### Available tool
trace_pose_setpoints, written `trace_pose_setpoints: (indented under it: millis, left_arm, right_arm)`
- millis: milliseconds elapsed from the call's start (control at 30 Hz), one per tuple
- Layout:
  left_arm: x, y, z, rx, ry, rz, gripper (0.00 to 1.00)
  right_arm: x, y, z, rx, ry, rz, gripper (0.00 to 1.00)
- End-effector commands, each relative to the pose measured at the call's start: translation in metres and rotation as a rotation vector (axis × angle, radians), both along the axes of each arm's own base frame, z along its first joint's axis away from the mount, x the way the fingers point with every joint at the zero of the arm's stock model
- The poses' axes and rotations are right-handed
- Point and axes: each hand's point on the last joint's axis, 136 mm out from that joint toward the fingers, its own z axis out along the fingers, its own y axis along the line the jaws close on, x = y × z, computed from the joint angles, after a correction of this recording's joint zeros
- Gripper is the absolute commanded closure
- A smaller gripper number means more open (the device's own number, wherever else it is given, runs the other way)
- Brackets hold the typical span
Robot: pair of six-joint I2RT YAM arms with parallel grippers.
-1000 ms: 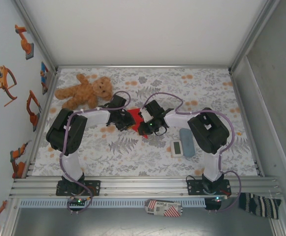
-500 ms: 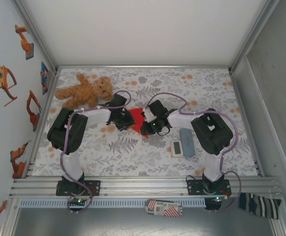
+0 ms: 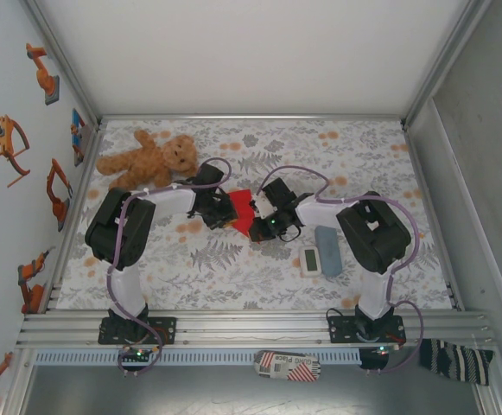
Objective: Fold a paper plane with a square sheet of paper (pick it up from the middle)
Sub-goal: Third fold the triangle at the center of the table.
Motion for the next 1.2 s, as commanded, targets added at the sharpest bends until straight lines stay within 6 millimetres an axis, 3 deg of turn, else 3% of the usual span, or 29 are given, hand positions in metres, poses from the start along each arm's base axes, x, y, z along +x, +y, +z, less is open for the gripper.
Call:
trace_pose_setpoints:
  millis: [0, 467, 600, 733, 833, 1167]
  left_arm:
    - [-0.020, 0.040, -0.045, 0.207, 0.095, 0.007, 0.84]
    - [-0.022, 0.047, -0.059, 0.240, 0.123, -0.018, 0.84]
    - [-0.020, 0.045, -0.057, 0.232, 0.120, -0.019, 0.84]
    - [-0.017, 0.040, -0.053, 0.218, 0.109, -0.024, 0.84]
    - [-0.016, 0.037, -0.051, 0.211, 0.104, -0.026, 0.84]
    - [-0.010, 0.031, -0.046, 0.192, 0.091, -0.025, 0.84]
  right_arm:
    - [-0.011, -0.020, -0.009, -0.056, 0.036, -0.008, 1.00]
    - [-0.020, -0.037, -0.001, -0.018, 0.052, -0.021, 1.00]
    - [-0.017, -0.037, 0.014, 0.000, 0.004, -0.013, 1.00]
    - [-0.004, -0.032, 0.046, 0.054, -0.101, -0.028, 1.00]
    - [0.005, -0.024, 0.059, 0.088, -0.131, -0.045, 1.00]
    - [0.020, 0.015, 0.038, 0.110, -0.056, -0.058, 1.00]
